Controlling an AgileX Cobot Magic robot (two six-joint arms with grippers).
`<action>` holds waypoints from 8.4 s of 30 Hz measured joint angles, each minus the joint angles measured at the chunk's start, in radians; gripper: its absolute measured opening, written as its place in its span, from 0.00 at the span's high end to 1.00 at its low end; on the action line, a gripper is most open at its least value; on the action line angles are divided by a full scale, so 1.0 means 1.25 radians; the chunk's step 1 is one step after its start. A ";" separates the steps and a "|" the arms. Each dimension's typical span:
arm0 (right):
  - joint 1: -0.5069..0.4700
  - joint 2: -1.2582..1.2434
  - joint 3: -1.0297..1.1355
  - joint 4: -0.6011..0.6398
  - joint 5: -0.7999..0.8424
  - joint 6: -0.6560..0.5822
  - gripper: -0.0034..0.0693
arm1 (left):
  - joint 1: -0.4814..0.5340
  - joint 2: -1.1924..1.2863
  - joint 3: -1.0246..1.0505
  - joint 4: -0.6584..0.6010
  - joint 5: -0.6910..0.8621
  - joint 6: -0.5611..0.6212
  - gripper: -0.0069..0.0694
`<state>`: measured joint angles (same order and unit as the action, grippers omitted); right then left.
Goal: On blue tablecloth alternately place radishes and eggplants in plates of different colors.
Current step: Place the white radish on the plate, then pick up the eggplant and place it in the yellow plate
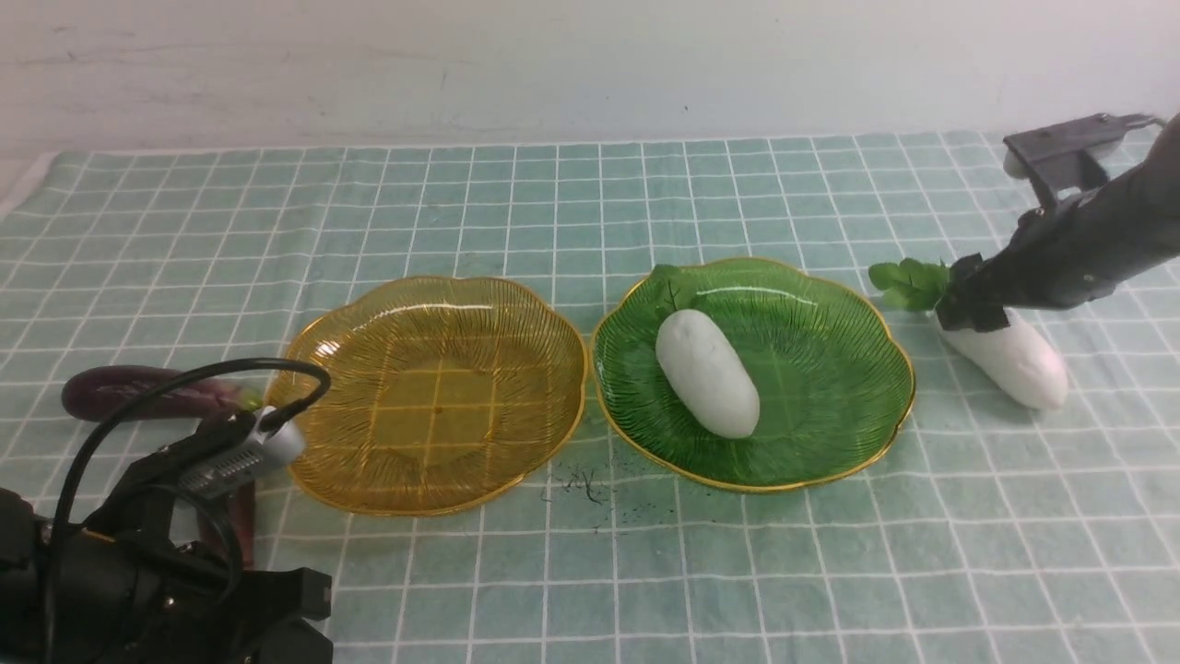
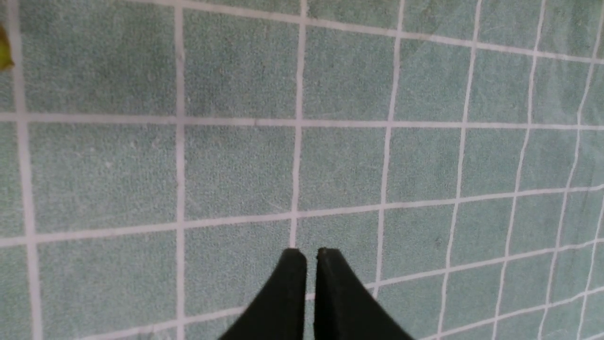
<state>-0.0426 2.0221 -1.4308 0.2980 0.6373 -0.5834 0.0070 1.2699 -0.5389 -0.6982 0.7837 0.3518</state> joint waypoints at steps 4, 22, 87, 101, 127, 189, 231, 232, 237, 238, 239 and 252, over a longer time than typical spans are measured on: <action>-0.001 0.030 -0.006 -0.049 -0.017 0.000 0.17 | 0.000 0.000 0.000 0.001 0.000 0.000 0.89; -0.001 0.018 -0.188 0.070 0.223 0.170 0.30 | 0.000 0.000 0.000 0.001 0.000 0.000 0.89; 0.206 -0.916 0.356 -0.086 0.505 0.401 0.36 | 0.000 0.273 -0.286 0.504 -0.084 -0.435 0.45; 0.206 -0.921 0.362 -0.086 0.505 0.401 0.36 | 0.000 0.349 -0.289 0.539 -0.040 -0.435 0.55; 0.206 -0.921 0.362 -0.086 0.490 0.401 0.36 | -0.081 0.209 -0.479 0.353 0.164 -0.390 0.59; 0.206 -0.921 0.362 -0.067 0.455 0.378 0.36 | 0.001 0.546 -0.792 0.745 0.236 -1.028 0.17; 0.206 -0.921 0.362 -0.067 0.438 0.377 0.36 | 0.001 0.653 -0.792 0.879 0.201 -0.887 0.60; 0.206 -0.921 0.362 -0.067 0.438 0.377 0.36 | 0.001 0.653 -0.792 0.879 0.202 -0.883 0.60; 0.206 -0.921 0.362 -0.067 0.438 0.377 0.36 | 0.001 0.653 -0.792 0.881 0.212 -0.849 0.60; 0.206 -0.921 0.362 -0.067 0.438 0.377 0.36 | 0.001 0.653 -0.792 0.881 0.213 -0.831 0.60; 0.206 -0.921 0.362 -0.067 0.438 0.377 0.36 | 0.001 0.652 -0.793 0.881 0.217 -0.811 0.60; 0.206 -0.921 0.362 -0.067 0.417 0.377 0.36 | -0.031 0.472 -0.845 0.839 0.275 -0.555 0.60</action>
<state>0.2149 0.8711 -0.9787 0.2147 1.1582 -0.1123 -0.0323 1.8596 -1.5949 0.3502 1.1273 -0.3416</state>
